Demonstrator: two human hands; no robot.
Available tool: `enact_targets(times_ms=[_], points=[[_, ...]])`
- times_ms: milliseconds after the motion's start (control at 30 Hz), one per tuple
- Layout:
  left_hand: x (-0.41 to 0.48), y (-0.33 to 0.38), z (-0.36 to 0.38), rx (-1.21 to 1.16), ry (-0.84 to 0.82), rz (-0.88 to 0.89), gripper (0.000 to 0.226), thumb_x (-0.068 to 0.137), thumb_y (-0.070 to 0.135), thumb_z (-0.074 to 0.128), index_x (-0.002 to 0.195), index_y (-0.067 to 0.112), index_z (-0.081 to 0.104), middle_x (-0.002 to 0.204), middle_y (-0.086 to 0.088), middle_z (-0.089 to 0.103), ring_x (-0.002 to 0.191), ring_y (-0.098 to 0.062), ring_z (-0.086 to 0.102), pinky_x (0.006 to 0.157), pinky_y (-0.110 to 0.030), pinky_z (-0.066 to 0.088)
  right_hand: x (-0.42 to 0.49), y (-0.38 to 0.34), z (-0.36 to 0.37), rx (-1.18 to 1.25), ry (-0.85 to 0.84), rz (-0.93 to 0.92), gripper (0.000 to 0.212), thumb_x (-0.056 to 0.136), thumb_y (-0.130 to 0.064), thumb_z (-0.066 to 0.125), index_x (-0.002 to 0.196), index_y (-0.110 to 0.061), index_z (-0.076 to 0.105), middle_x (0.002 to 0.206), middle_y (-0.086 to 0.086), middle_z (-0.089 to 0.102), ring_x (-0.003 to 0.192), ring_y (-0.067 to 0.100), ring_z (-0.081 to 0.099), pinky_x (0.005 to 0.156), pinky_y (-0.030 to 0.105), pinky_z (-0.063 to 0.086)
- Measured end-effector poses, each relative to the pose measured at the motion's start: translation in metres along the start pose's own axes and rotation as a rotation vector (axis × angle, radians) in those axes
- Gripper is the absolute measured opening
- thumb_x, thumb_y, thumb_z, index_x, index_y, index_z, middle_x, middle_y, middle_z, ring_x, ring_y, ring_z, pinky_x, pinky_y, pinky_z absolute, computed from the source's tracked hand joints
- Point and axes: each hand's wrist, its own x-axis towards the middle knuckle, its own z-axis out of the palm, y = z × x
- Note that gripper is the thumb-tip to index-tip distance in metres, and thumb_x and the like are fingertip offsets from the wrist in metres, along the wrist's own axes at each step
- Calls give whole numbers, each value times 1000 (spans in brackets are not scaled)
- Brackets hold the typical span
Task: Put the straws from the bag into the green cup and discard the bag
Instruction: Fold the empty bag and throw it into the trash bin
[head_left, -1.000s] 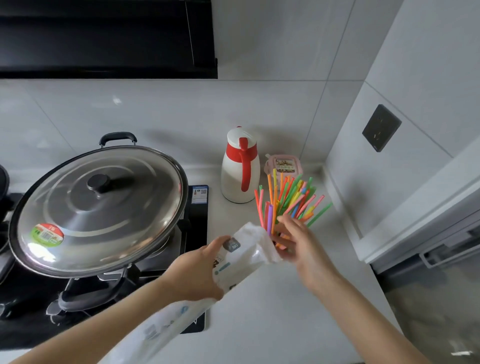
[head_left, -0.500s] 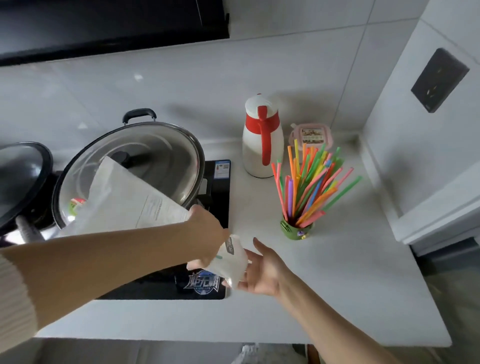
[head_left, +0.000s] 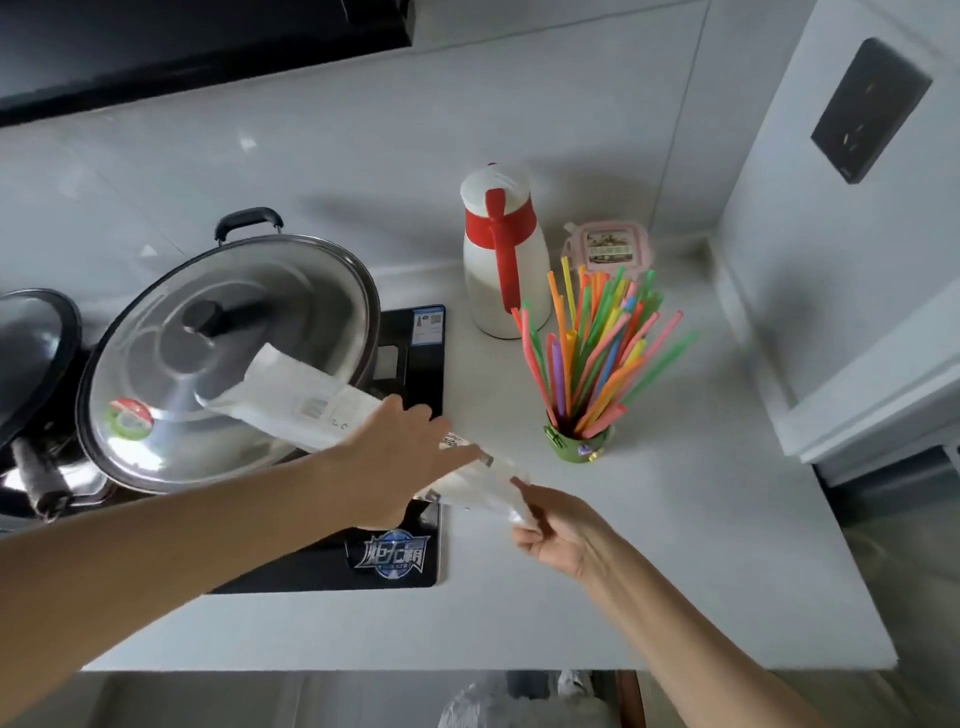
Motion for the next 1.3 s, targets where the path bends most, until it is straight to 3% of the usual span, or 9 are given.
enact_targets(times_ms=[167,300,500,567,633,767,867,1033,1300], points=[[-10,44,9,33,154,56,87,84,15,56,148,20,-3,114,-9,49,87,-25,45,70,-35,34,-41,13,-47,85,-1,16,17,87,2,44,74,-5,53,37,1,39,23,6,30,25,16,22],[-20,84,10,-150,169,81,65,83,-2,44,142,11,20,90,-2,53,79,-25,51,59,-30,34,-91,41,-76,21,95,-90,5,84,-8,53,86,-4,56,41,3,43,26,6,35,27,15,26],[-36,135,37,-881,134,-71,3,91,14,53,89,12,56,77,-1,53,74,-23,50,63,-29,39,-132,106,-127,-375,305,-337,68,78,-62,53,126,-14,49,114,12,63,94,24,68,68,33,58],[-39,150,48,-1100,49,-25,24,86,28,67,70,17,52,67,3,52,63,-16,49,54,-25,36,-144,120,-135,-518,247,-459,87,66,-76,54,134,-23,44,125,3,61,107,19,65,86,37,55],[-41,164,56,-1213,-39,18,25,79,29,74,64,21,56,61,8,53,56,-8,47,47,-14,34,-152,128,-137,-697,215,-513,84,62,-72,65,130,-25,52,119,-5,65,104,12,66,87,34,53],[-36,191,77,-1290,-128,0,25,76,30,76,90,10,71,71,4,62,59,-6,51,52,-15,36,-146,134,-141,-969,388,-607,16,84,-32,67,88,-16,70,82,14,67,72,26,65,67,36,57],[-23,212,96,-1294,-184,-7,37,74,37,77,97,10,68,85,0,65,74,-15,56,61,-18,36,-144,135,-157,-1060,495,-653,26,88,-21,64,64,-11,58,57,5,48,47,9,45,45,15,40],[1,249,136,-1445,-284,-24,42,70,34,81,95,2,67,82,0,62,79,-18,56,73,-25,39,-144,127,-224,-1064,603,-557,34,89,-16,61,57,-15,51,47,-9,46,46,8,45,42,13,36],[59,356,182,-1474,-288,-247,34,89,30,61,119,13,59,119,-3,64,107,-22,60,93,-31,46,-115,121,-358,-1456,804,-538,33,81,-37,53,57,-23,36,51,-5,28,54,20,31,50,36,30]])
